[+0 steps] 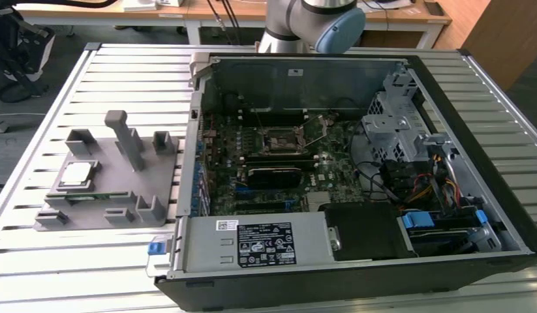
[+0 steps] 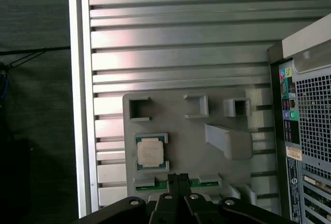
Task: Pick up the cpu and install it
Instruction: 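Reach for the cpu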
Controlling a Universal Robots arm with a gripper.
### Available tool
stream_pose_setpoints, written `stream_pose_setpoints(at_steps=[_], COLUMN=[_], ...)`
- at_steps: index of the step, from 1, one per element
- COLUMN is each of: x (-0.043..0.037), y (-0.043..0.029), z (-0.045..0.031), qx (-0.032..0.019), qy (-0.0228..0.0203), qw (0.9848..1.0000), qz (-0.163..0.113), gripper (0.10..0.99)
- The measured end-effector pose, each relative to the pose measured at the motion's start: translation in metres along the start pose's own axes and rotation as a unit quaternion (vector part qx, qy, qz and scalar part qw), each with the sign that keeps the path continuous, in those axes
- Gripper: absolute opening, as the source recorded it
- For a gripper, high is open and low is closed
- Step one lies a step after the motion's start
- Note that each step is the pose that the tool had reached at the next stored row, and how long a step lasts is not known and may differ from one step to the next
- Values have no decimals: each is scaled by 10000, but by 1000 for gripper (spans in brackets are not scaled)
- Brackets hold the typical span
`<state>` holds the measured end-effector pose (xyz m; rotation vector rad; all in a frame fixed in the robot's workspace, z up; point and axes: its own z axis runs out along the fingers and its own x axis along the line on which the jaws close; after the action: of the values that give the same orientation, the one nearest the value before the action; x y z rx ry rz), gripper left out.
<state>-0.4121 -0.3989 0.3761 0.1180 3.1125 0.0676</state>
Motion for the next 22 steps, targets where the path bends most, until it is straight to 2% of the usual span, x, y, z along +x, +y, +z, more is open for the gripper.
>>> stream_pose_setpoints(at_steps=[22], x=[194], y=[-16], z=[17], qx=[0], qy=[0], qw=[10000], qz=[0], gripper=[106])
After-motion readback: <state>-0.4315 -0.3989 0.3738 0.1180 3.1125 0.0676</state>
